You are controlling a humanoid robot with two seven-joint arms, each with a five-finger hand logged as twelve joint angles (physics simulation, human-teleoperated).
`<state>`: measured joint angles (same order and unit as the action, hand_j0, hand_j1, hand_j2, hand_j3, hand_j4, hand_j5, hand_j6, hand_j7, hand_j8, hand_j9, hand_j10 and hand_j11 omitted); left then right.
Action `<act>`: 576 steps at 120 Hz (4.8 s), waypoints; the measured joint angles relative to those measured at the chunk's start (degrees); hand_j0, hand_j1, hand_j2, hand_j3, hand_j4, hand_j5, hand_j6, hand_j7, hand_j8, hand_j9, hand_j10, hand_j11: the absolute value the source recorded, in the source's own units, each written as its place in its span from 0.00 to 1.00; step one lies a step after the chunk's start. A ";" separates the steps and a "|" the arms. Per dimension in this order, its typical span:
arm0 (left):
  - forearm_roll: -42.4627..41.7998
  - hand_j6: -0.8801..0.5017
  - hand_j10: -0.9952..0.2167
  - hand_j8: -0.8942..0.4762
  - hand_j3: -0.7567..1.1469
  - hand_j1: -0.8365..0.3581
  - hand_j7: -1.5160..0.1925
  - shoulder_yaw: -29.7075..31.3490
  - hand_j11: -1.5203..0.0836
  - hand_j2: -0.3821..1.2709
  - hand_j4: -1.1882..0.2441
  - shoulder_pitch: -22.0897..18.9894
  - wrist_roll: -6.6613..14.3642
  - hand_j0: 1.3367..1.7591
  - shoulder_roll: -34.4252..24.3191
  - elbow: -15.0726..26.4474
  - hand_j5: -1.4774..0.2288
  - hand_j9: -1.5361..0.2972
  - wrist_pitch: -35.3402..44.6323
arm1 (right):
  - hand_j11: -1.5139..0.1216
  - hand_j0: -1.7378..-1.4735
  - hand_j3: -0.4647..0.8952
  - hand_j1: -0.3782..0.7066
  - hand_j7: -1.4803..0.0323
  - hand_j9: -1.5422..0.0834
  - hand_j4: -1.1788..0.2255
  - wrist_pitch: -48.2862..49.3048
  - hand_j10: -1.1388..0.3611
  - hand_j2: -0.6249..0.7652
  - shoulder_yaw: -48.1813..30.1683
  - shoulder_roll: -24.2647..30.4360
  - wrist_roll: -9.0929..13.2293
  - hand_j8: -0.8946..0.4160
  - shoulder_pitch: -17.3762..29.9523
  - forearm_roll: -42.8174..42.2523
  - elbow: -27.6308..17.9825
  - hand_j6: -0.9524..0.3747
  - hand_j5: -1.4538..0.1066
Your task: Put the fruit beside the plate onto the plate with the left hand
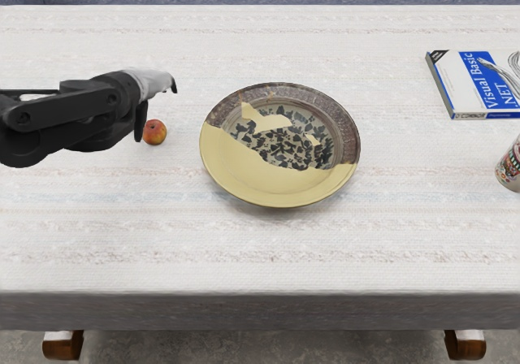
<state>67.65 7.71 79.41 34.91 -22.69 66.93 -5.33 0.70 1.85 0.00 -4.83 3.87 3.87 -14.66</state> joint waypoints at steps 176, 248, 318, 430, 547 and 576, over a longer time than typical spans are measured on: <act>-0.18 0.43 0.59 0.45 0.40 0.71 0.67 7.90 0.72 0.27 0.63 -3.29 -2.56 0.76 13.02 -19.44 0.65 0.64 0.78 | 0.90 0.30 0.34 0.07 0.95 0.92 0.81 0.00 0.74 0.44 0.05 0.00 0.00 0.65 0.08 0.00 -0.01 0.69 0.90; -0.69 0.36 0.51 0.38 0.40 0.61 0.60 8.02 0.64 0.28 0.56 -2.85 -2.65 0.76 15.18 -23.01 0.58 0.57 -3.32 | 0.90 0.30 0.34 0.07 0.95 0.92 0.81 0.00 0.74 0.44 0.06 0.00 -0.09 0.65 0.09 0.00 -0.02 0.69 0.90; -0.68 0.31 0.45 0.33 0.40 0.55 0.55 8.87 0.59 0.29 0.52 -3.60 -2.72 0.76 15.74 -24.16 0.53 0.52 -3.30 | 0.90 0.30 0.34 0.07 0.95 0.92 0.81 0.00 0.74 0.44 0.05 0.00 -0.16 0.65 0.11 0.00 -0.01 0.69 0.90; -3.75 0.31 0.19 0.18 0.40 0.48 0.28 9.60 0.29 0.40 0.45 2.86 -2.77 0.74 17.33 -26.88 0.26 0.27 -5.56 | 0.90 0.30 0.34 0.07 0.95 0.92 0.81 0.00 0.73 0.44 0.00 0.00 -0.16 0.65 0.00 0.00 -0.01 0.69 0.90; -15.66 0.28 0.17 0.08 0.40 0.38 0.27 9.07 0.29 0.59 0.41 11.38 -2.75 0.76 22.68 -26.92 0.24 0.27 -7.70 | 0.90 0.30 0.34 0.07 0.95 0.92 0.81 0.00 0.74 0.44 0.00 0.00 -0.41 0.65 0.00 0.00 -0.02 0.69 0.90; -14.89 0.28 0.17 0.08 0.40 0.36 0.28 9.32 0.29 0.63 0.40 11.94 -6.92 0.76 22.69 -22.22 0.24 0.27 -7.94 | 0.90 0.30 0.34 0.07 0.95 0.92 0.81 0.00 0.74 0.44 -0.29 0.00 -0.44 0.65 0.07 0.04 0.00 0.69 0.90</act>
<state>52.75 17.03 91.34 27.98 0.00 44.72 -13.27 0.70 1.56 0.00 -5.28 3.94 3.90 -14.66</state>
